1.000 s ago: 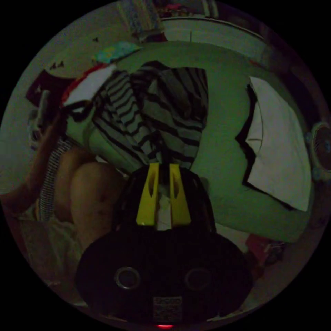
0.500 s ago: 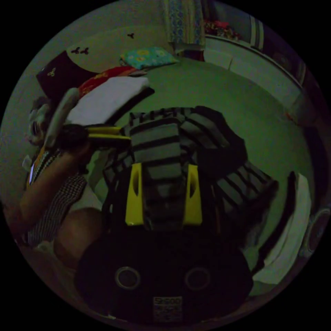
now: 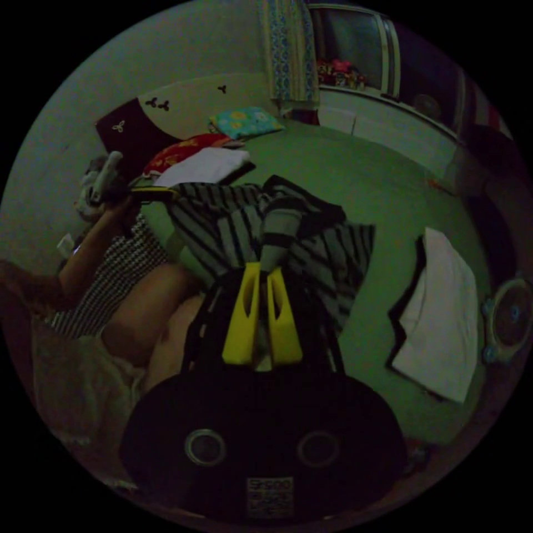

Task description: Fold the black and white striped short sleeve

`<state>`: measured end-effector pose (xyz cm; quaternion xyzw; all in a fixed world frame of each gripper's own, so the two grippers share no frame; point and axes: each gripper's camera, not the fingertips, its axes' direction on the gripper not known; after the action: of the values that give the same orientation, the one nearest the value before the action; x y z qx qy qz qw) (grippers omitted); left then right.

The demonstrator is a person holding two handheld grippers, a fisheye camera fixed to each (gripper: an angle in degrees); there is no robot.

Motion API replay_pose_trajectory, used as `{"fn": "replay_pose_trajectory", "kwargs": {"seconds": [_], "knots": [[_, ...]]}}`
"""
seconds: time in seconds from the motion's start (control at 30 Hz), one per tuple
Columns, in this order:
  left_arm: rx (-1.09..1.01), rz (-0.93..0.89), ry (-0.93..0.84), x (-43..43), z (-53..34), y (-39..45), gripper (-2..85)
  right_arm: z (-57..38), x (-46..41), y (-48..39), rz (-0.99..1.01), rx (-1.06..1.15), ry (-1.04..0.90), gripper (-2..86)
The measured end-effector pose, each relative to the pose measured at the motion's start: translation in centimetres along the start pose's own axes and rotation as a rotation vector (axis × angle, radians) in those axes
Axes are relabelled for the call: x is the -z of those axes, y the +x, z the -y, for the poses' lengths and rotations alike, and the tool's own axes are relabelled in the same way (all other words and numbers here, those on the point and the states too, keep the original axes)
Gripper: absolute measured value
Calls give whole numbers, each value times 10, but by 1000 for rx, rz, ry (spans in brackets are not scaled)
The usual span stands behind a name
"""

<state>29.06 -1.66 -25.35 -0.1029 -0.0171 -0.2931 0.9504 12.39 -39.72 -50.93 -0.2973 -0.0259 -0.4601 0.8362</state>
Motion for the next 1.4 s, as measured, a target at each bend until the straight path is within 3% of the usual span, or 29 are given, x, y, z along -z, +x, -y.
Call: {"fn": "replay_pose_trajectory", "kwargs": {"seconds": [0.17, 0.4, 0.5, 0.67, 0.9, 1.0, 1.03, 1.1, 1.37, 1.4], "knots": [[56, -46, -58, -1, -10, -9, 57, -46, 17, 1, -64, -30, -120, -14], [119, 39, -66, -5, 11, -21, 67, -62, 19, 58, -72, -285, -322, 36], [88, 44, -27, -10, 48, -21, 86, -33, 37, 80, -179, -306, -242, 90], [-58, -8, -54, -56, 131, -8, 158, 50, 35, 105, -195, -235, -48, 143], [-142, -54, -224, -168, 228, 19, 182, 159, -86, 173, -125, -378, -235, 199], [-167, 8, -297, -199, 245, 30, 163, 172, -127, 189, -90, -397, -378, 167], [-186, 24, -294, -200, 247, 34, 156, 175, -132, 184, -201, -342, -406, 138], [-270, 5, -299, -200, 254, 45, 94, 179, -129, 172, -256, -224, -404, 12], [-335, 229, -135, -169, 326, 55, 53, 250, -73, 180, -232, -133, -245, -13], [-307, 223, -102, -163, 349, 51, 53, 271, -69, 185, -331, -139, -205, -12]]}}
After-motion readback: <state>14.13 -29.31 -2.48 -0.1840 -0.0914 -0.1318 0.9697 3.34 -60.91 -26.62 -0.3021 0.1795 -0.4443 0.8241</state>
